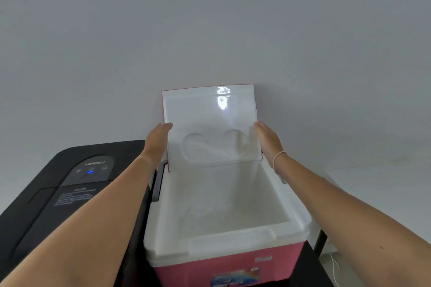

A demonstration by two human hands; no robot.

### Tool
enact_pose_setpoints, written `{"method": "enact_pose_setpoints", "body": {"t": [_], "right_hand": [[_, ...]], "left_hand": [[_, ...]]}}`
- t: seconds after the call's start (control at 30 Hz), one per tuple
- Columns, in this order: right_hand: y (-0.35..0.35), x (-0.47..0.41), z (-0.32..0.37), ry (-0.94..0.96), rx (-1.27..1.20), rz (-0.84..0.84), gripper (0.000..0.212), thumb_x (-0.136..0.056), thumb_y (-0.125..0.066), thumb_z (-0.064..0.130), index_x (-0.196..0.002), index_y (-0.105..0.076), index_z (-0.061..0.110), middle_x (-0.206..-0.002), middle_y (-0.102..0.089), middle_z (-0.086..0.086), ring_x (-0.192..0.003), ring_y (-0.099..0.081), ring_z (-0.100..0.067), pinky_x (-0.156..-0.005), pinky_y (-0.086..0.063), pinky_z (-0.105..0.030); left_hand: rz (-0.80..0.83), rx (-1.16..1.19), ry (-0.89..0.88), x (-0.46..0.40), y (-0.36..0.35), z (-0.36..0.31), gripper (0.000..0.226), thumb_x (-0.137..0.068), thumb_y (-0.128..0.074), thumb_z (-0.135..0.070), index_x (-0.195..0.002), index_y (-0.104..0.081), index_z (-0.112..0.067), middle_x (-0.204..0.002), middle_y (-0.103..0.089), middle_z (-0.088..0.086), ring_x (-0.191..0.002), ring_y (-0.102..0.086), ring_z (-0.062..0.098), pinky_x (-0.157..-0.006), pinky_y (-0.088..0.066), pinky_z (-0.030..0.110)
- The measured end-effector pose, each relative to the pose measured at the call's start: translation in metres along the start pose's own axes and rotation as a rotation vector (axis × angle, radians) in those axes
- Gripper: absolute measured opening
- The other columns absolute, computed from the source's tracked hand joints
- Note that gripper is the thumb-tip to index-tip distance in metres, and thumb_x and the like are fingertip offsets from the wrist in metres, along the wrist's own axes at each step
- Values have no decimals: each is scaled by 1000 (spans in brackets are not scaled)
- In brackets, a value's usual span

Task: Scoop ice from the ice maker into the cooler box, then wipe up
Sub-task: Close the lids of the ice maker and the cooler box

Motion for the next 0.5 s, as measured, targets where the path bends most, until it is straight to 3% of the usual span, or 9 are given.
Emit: {"method": "enact_pose_setpoints", "body": {"t": [0.07, 0.13, 0.2, 0.3, 0.37, 0.4, 0.43, 0.47, 0.5], "right_hand": [[-4, -26, -1, 16, -19, 2, 38, -95, -40, 38, -111, -54, 7, -104, -56, -11, -105, -52, -28, -89, -40, -36], [-6, -50, -3, -13, -34, 7, 48, -95, -39, 44, -136, -44, 19, -132, -50, 1, -128, -42, -21, -102, -32, -36], [-9, -69, -6, -75, -34, 28, 68, -90, -39, 55, -149, -26, 22, -151, -32, 6, -140, -30, -19, -114, -23, -36], [-13, -89, -20, -133, -131, 58, 94, -60, -40, 76, -141, -40, 30, -145, -44, 6, -134, -41, -19, -113, -30, -43], [-12, -106, -35, -135, -183, 53, 90, -56, -40, 77, -132, -52, 30, -137, -52, 7, -130, -46, -18, -112, -33, -43], [-12, -102, -33, -147, -200, 53, 85, -58, -41, 76, -127, -56, 30, -134, -54, 9, -130, -47, -19, -112, -33, -43], [-12, -95, -27, -149, -222, 52, 79, -61, -42, 75, -124, -58, 30, -132, -55, 9, -129, -47, -19, -112, -33, -43], [-9, -87, -20, -148, -230, 53, 73, -68, -42, 72, -125, -57, 29, -132, -55, 7, -129, -47, -18, -112, -33, -41], [-7, -81, -16, -148, -241, 56, 64, -78, -41, 66, -127, -56, 27, -133, -55, 6, -128, -47, -16, -112, -33, -38]], "left_hand": [[-28, -19, 1, -19, -5, -1, 34, -95, -42, -32, -123, -53, -16, -123, -52, -3, -116, -43, 15, -97, -31, 28], [-67, -16, 21, -40, -8, 2, 56, -92, -42, -39, -136, -43, -6, -141, -46, 12, -124, -46, 25, -104, -33, 35], [-85, 8, 28, -56, -9, 4, 66, -87, -41, -46, -136, -42, -1, -144, -39, 22, -127, -44, 36, -105, -34, 42], [-73, 64, 48, -66, -11, 6, 82, -77, -39, -57, -138, -38, -1, -146, -34, 23, -135, -33, 40, -111, -26, 49], [-76, 84, 70, -65, -12, 4, 88, -73, -37, -59, -137, -37, 1, -143, -37, 25, -132, -35, 43, -110, -27, 51], [-88, 82, 68, -63, -11, 3, 81, -76, -35, -55, -132, -42, 2, -134, -47, 28, -124, -44, 44, -106, -34, 49], [-98, 72, 53, -60, -11, 0, 69, -81, -33, -49, -119, -52, 5, -111, -60, 28, -103, -56, 43, -93, -46, 44], [-115, 77, 38, -53, -13, -6, 57, -87, -30, -42, -94, -57, 7, -80, -62, 18, -74, -58, 32, -71, -48, 35], [-123, 91, 26, -48, -15, -10, 48, -90, -28, -37, -70, -53, -1, -63, -51, 6, -57, -49, 20, -57, -41, 29]]}}
Point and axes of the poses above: each hand's wrist, its own x-axis away from the middle knuckle, its own y-axis out of the back of the hand, z = x × y, the point moved 2 cm from there along -x, towards the middle knuckle
